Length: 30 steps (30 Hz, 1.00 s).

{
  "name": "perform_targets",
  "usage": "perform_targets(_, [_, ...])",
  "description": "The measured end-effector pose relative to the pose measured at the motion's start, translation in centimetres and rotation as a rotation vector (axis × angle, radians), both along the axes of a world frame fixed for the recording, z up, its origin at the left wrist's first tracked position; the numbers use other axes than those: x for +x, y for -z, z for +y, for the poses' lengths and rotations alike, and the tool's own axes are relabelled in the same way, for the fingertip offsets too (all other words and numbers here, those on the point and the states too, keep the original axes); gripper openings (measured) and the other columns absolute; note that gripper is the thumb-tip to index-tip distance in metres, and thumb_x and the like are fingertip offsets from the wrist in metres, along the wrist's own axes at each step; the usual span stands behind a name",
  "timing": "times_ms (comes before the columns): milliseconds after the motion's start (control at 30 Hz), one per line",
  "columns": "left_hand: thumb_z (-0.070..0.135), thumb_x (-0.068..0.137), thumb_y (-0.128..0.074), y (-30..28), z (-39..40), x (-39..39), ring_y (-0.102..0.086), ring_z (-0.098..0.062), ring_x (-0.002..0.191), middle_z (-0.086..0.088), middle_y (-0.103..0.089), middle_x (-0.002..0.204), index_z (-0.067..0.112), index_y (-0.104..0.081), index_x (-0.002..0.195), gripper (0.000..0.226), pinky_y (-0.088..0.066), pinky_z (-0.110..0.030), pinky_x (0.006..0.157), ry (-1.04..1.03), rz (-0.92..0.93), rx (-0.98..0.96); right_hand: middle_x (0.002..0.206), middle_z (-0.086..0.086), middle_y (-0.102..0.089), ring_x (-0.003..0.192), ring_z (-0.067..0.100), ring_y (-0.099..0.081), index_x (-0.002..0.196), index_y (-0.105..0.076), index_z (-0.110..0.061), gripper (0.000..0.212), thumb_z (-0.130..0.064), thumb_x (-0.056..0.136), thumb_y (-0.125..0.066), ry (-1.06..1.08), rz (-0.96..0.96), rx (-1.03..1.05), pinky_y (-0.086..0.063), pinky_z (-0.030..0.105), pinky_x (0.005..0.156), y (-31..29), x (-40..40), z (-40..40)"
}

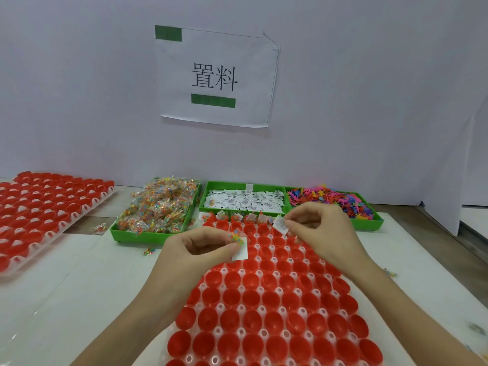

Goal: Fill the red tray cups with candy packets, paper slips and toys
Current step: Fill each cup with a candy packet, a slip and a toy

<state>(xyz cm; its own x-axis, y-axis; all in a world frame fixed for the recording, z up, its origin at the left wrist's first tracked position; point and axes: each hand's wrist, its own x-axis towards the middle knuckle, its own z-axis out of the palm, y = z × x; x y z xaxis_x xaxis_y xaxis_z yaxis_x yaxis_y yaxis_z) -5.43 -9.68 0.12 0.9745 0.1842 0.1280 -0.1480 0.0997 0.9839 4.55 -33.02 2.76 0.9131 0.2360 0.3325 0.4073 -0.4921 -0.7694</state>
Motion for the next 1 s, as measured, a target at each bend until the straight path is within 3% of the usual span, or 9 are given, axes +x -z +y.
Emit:
perform_targets(167, [0.017,0.066,-0.092,0.3,0.5,0.3,-0.073,-0.018,0.08,-0.013,-0.076,0.089,0.019,-0.074,0.099,0.038,-0.056,-0.019,0.076,0.04,0.007,-0.044,0.074,0.0,-0.077,0.063,0.008,-0.074,0.094,-0.076,-0.012,0.005,-0.013,0.09,-0.077,0.105,0.04,-0.042,-0.062,0.023,0.07,0.2,7.4,1.2])
perform_targets(367, [0.019,0.072,-0.09,0.5,1.0,0.5,-0.077,-0.023,0.086,-0.008,-0.079,0.091,0.021,-0.081,0.1,0.029,-0.057,-0.018,0.075,-0.007,-0.005,0.067,0.098,0.017,-0.077,0.086,0.02,-0.078,0.104,-0.076,-0.006,0.017,0.002,0.096,-0.063,0.056,0.209,0.169,-0.061,0.031,0.087,1.0,13.3,0.5])
perform_targets(500, [0.021,0.072,-0.09,0.7,1.2,0.8,-0.078,-0.025,0.087,-0.008,-0.08,0.094,0.021,-0.083,0.097,0.027,-0.059,-0.021,0.078,-0.016,0.004,0.084,0.104,0.022,-0.073,0.081,0.02,-0.078,0.114,-0.07,0.005,0.022,0.008,0.1,-0.053,0.078,0.258,0.288,-0.061,0.019,0.069,0.7,15.1,-2.6])
perform_targets(600, [0.023,0.07,-0.09,0.9,1.2,0.9,-0.078,-0.025,0.088,-0.008,-0.08,0.095,0.021,-0.083,0.097,0.028,-0.059,-0.02,0.077,-0.019,0.017,0.086,0.098,0.022,-0.074,0.075,0.02,-0.072,0.107,-0.073,0.004,0.021,0.008,0.1,-0.053,0.256,0.192,0.085,-0.06,0.019,0.062,0.9,16.1,-5.0])
perform_targets(667, [0.029,0.068,-0.089,1.0,1.1,1.0,-0.078,-0.022,0.09,-0.006,-0.08,0.097,0.021,-0.084,0.097,0.03,-0.059,-0.02,0.078,-0.019,0.018,0.096,0.096,0.018,-0.074,0.079,0.023,-0.069,0.103,-0.076,-0.001,0.02,0.006,0.097,-0.057,0.319,0.14,-0.125,-0.06,0.03,0.073,1.0,16.7,-6.1])
perform_targets(733, [0.033,0.067,-0.088,1.1,1.0,1.0,-0.077,-0.019,0.092,-0.004,-0.08,0.099,0.021,-0.084,0.096,0.032,-0.059,-0.02,0.077,-0.018,0.011,0.101,0.094,0.009,-0.073,0.087,0.024,-0.069,0.097,-0.079,-0.012,0.017,-0.002,0.096,-0.065,0.271,0.106,-0.327,-0.056,0.035,0.081,1.1,16.9,-6.7])
perform_targets(800, [0.034,0.067,-0.088,1.2,1.0,1.1,-0.077,-0.018,0.092,-0.003,-0.08,0.099,0.021,-0.084,0.096,0.032,-0.059,-0.019,0.076,-0.017,0.007,0.112,0.091,0.003,-0.07,0.085,0.019,-0.066,0.092,-0.08,-0.018,0.014,-0.009,0.095,-0.069,0.189,0.093,-0.473,-0.048,0.028,0.076,1.4,16.8,-6.4])
perform_targets(900, [0.034,0.064,-0.089,1.2,1.2,1.1,-0.077,-0.019,0.091,-0.004,-0.08,0.099,0.021,-0.083,0.094,0.033,-0.06,-0.023,0.077,-0.021,0.011,0.129,0.096,0.006,-0.073,0.084,0.015,-0.061,0.093,-0.08,-0.016,0.006,-0.016,0.092,-0.075,0.172,0.048,-0.62,-0.046,0.027,0.076,2.1,17.0,-5.4])
perform_targets(1000, [0.031,0.063,-0.09,1.2,1.3,1.1,-0.076,-0.019,0.089,-0.006,-0.08,0.096,0.019,-0.083,0.093,0.033,-0.059,-0.021,0.075,-0.009,-0.001,0.12,0.104,0.009,-0.076,0.091,0.02,-0.068,0.095,-0.08,-0.01,0.015,-0.001,0.093,-0.067,0.191,0.085,-0.703,-0.055,0.032,0.083,2.9,17.5,-5.1])
